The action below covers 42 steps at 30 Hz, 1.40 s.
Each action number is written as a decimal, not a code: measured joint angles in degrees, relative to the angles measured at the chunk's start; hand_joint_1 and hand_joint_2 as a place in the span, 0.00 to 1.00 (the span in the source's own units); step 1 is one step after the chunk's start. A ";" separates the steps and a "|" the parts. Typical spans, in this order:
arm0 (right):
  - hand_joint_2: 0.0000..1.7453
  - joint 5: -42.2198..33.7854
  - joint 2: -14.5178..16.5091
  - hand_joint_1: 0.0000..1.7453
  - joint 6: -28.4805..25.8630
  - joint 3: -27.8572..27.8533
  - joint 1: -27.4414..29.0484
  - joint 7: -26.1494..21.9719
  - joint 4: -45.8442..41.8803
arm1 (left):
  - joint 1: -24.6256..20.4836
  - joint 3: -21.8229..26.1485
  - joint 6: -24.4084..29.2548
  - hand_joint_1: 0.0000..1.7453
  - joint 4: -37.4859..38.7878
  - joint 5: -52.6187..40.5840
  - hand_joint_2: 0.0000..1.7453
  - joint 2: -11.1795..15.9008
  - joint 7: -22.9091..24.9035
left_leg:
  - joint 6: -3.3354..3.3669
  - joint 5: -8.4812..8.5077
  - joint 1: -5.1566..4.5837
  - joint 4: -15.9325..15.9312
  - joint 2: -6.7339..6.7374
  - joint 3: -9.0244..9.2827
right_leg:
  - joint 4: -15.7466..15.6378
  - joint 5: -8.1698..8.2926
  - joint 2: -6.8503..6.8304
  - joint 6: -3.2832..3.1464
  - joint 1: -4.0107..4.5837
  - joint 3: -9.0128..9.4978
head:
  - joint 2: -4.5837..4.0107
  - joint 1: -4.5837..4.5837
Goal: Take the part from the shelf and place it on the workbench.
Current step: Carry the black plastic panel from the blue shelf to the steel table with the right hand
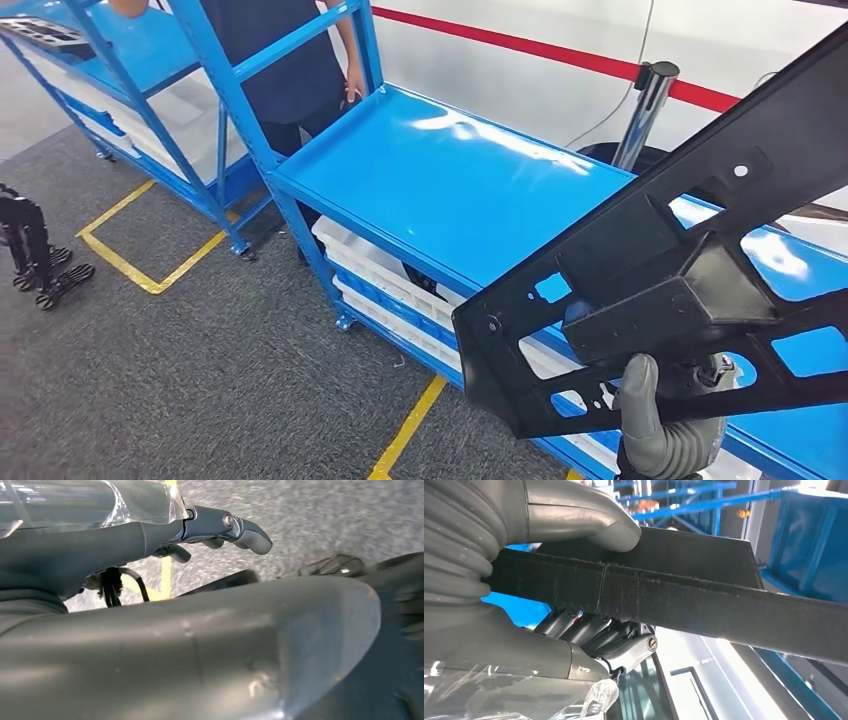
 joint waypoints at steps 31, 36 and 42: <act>1.00 -3.61 -0.19 1.00 1.11 -2.77 -0.94 1.38 -0.20 | 0.06 -0.04 1.26 0.00 0.04 0.89 0.00 0.07 1.24 | 0.19 0.21 -0.01 0.05 -0.02 -0.32 | -0.51 0.75 0.13 -0.69 0.78 -0.10 | 0.00 0.39; 1.00 -3.43 -0.06 1.00 1.28 -2.66 -1.04 0.96 -0.13 | 0.00 -0.04 0.77 0.00 0.04 1.10 0.00 0.31 0.64 | 1.27 7.25 -0.69 -15.69 3.99 7.59 | -0.56 -0.20 -3.57 0.05 0.99 1.08 | 0.00 0.41; 1.00 -2.85 0.24 1.00 1.52 -2.41 -1.25 0.70 0.04 | 0.16 -0.05 0.46 0.00 0.05 0.85 0.00 0.81 0.30 | 2.95 8.27 -0.87 -19.58 2.28 9.83 | 0.77 -2.37 -2.68 1.68 0.74 1.76 | -0.01 0.46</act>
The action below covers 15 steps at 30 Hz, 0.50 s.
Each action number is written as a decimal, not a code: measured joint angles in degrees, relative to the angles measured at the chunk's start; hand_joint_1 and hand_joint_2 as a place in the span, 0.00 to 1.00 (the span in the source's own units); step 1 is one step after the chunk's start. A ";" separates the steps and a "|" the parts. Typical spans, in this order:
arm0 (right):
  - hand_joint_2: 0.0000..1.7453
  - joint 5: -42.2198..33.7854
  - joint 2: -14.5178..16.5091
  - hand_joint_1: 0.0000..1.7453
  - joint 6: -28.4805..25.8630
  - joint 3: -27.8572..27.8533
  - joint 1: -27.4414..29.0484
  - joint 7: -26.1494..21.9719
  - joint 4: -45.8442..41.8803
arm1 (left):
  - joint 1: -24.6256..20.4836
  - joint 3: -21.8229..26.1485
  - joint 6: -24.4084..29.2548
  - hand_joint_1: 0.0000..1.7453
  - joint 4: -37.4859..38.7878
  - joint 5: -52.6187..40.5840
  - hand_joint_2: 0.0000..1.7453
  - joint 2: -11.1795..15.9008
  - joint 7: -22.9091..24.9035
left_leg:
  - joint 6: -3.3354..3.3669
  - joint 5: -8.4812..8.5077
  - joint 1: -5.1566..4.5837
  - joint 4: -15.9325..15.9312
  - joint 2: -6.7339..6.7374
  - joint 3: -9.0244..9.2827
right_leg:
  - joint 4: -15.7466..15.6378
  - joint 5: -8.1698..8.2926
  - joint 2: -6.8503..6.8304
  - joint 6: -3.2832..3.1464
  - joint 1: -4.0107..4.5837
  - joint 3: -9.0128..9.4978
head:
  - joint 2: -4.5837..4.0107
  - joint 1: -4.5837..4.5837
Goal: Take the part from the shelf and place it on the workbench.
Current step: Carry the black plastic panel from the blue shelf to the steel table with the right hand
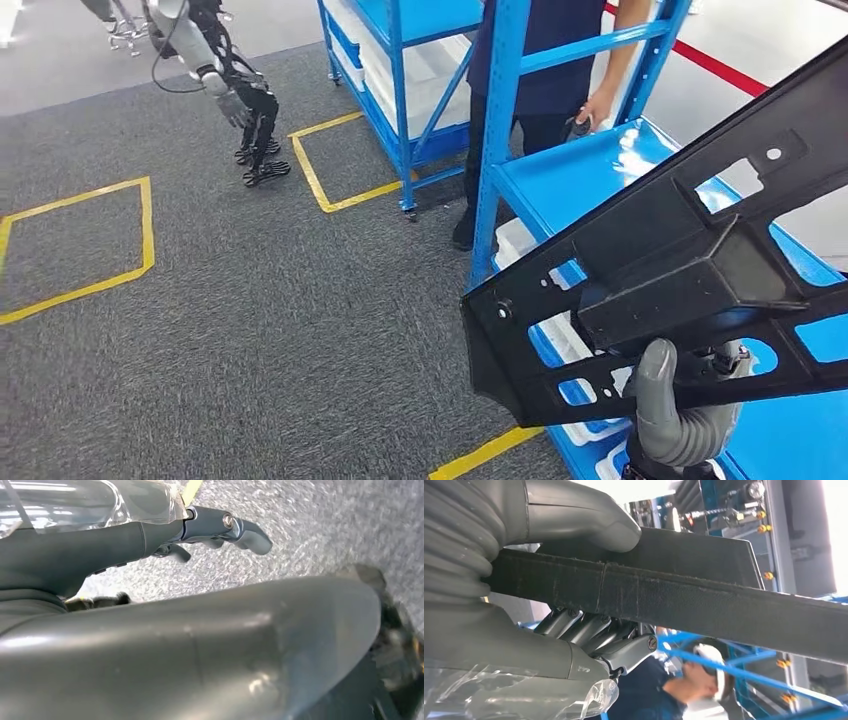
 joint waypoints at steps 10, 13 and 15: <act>1.00 0.42 0.04 1.00 -0.11 0.63 0.52 -0.18 0.29 | -0.16 -0.02 0.36 0.00 0.03 -0.38 0.00 0.19 -0.97 | -0.52 -0.99 0.46 0.71 -8.70 0.94 | -0.10 3.87 8.73 0.38 -0.64 -3.11 | 0.00 0.13; 1.00 0.45 0.11 1.00 -0.18 0.77 0.41 -0.20 0.44 | -0.04 -0.03 0.39 0.00 0.03 -0.31 0.00 0.21 -0.92 | -1.16 -1.16 0.61 0.83 -10.04 0.39 | -0.90 3.90 8.00 -0.68 -0.26 -2.83 | 0.01 0.12; 1.00 0.46 0.15 1.00 -0.19 0.80 0.40 -0.21 0.49 | 0.19 -0.05 0.38 0.00 0.03 -0.11 0.00 0.20 -0.59 | -1.66 -2.14 0.60 2.58 -8.01 -0.42 | -1.01 3.83 6.66 -1.45 -0.19 -2.59 | 0.01 0.05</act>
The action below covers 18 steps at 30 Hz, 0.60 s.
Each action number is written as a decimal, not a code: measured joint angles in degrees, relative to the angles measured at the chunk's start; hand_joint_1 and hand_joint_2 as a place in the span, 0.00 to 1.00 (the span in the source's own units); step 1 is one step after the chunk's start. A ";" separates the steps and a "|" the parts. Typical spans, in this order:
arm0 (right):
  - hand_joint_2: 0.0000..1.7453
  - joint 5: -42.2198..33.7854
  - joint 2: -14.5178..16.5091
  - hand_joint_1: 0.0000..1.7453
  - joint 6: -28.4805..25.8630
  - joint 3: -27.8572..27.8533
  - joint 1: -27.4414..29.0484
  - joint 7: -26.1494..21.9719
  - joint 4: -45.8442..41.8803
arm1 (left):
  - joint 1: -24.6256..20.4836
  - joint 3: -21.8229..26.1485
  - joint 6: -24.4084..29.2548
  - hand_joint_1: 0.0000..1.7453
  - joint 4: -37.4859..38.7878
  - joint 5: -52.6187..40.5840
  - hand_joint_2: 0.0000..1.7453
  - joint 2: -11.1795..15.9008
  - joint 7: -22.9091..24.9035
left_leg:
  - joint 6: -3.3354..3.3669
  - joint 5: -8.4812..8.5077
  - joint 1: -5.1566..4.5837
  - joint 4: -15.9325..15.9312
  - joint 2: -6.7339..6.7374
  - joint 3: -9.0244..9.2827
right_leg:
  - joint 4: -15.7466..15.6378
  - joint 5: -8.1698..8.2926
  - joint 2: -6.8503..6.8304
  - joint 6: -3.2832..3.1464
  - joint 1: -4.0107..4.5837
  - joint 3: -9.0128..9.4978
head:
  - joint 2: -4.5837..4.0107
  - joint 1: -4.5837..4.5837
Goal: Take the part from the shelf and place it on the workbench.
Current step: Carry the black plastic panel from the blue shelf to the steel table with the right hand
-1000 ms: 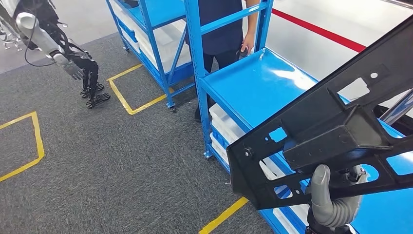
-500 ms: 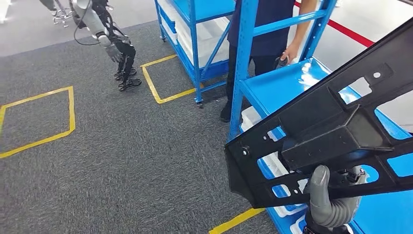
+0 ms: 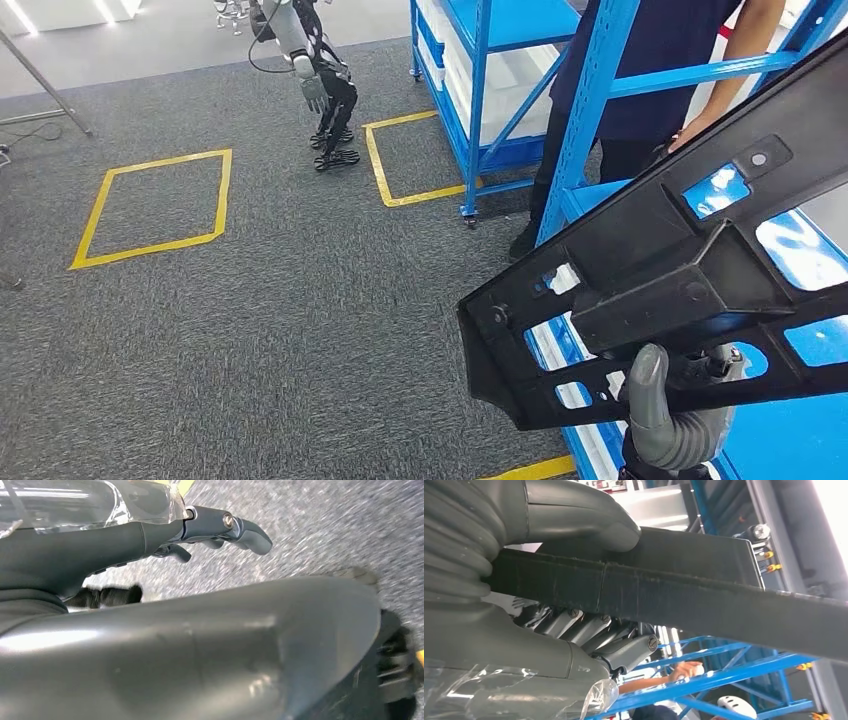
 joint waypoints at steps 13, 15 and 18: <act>1.00 -0.04 0.01 1.00 -0.66 0.01 0.21 -0.20 0.04 | -0.43 -0.03 0.78 0.00 0.00 1.09 0.00 -0.09 0.54 | 1.28 1.72 -1.71 -1.35 10.79 -0.63 | -0.31 -2.37 -9.22 0.31 0.79 2.67 | 0.00 -0.09; 1.00 -0.11 0.02 1.00 -0.67 -0.05 0.26 -0.23 0.05 | -0.20 -0.04 0.81 0.00 0.00 1.07 0.00 -0.08 0.54 | 1.63 2.09 -1.30 -2.07 9.16 -0.13 | 0.26 -3.15 -7.97 0.86 0.58 2.89 | -0.01 -0.07; 1.00 -0.14 0.02 1.00 -0.72 -0.11 0.53 -0.37 0.05 | -0.34 -0.05 0.81 0.00 0.00 1.02 0.00 -0.16 0.44 | 2.23 2.38 -0.67 -2.74 6.71 0.65 | 8.74 -7.63 -2.40 1.24 0.40 -0.92 | -0.01 0.04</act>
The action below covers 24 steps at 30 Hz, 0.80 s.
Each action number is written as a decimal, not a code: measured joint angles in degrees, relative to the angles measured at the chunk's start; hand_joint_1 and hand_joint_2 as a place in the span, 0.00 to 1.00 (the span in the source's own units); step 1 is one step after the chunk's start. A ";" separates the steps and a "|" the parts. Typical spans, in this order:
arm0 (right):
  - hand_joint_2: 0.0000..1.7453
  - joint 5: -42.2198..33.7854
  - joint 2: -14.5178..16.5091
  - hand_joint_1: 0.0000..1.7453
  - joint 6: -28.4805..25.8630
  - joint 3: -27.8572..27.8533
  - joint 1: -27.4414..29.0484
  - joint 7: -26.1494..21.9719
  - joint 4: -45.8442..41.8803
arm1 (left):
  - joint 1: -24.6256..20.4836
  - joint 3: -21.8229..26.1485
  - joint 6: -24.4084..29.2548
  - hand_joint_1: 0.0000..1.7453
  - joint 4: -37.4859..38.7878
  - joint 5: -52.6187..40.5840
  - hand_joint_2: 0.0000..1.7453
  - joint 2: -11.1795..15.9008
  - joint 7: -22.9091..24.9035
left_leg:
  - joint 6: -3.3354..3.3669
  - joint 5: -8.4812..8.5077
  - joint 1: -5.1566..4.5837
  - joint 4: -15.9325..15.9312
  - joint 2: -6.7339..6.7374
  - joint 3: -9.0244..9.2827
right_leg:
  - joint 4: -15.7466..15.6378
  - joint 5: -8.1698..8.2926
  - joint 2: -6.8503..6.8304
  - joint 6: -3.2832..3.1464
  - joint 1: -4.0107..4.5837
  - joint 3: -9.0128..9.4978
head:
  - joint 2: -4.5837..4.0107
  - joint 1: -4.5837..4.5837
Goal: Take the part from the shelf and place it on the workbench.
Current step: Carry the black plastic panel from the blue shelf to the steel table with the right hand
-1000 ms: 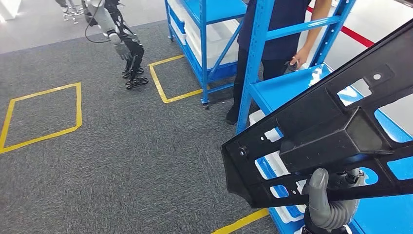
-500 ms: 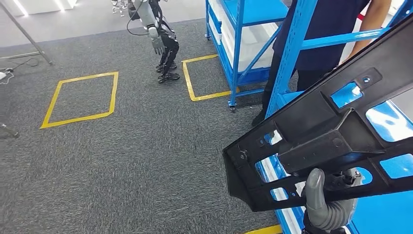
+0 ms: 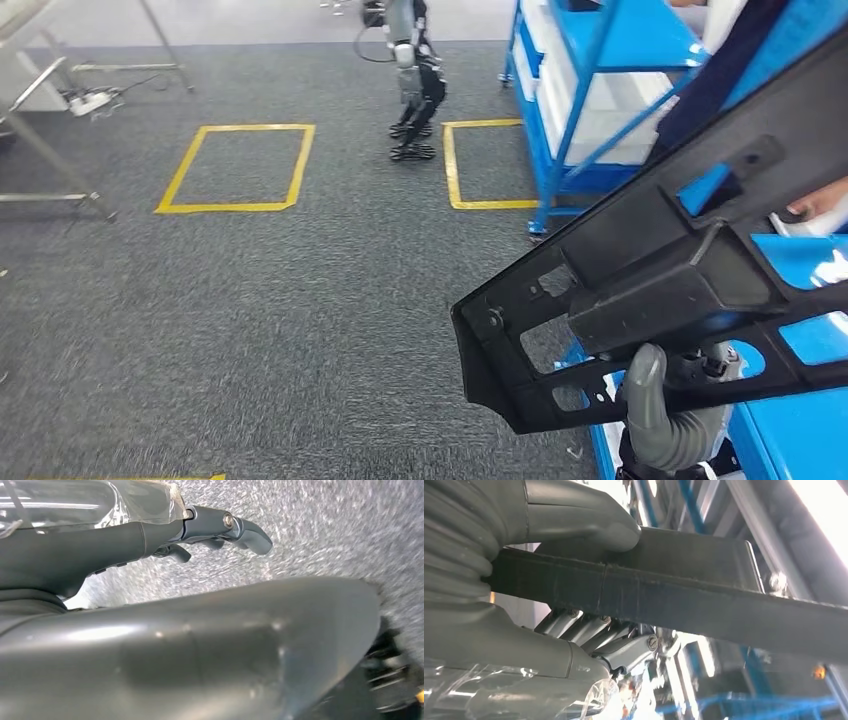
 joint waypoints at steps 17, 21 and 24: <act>1.00 -0.34 -0.19 1.00 -0.67 -1.09 1.02 0.14 0.10 | 0.05 -0.07 0.62 0.00 0.04 -0.70 0.00 -0.61 0.29 | -2.76 -8.24 0.66 18.45 -0.95 -9.43 | -8.26 6.45 0.01 -2.02 0.09 1.58 | 0.01 -0.11; 1.00 -0.61 -0.36 1.00 -0.66 -1.77 1.09 0.27 -0.03 | 0.18 -0.11 0.86 0.00 0.04 -0.72 0.00 -0.84 0.26 | -1.28 -3.36 -0.09 11.66 0.63 -6.28 | -8.29 5.59 -3.07 -2.20 0.61 2.67 | 0.01 -0.10; 1.00 -0.67 -0.49 1.00 -0.66 -2.24 1.10 0.36 -0.29 | -0.12 -0.11 0.88 0.00 0.04 -0.55 0.00 -0.84 0.27 | 0.06 -0.76 -1.66 2.49 4.02 -1.73 | -8.43 4.86 -5.07 -1.77 0.82 3.55 | 0.01 -0.08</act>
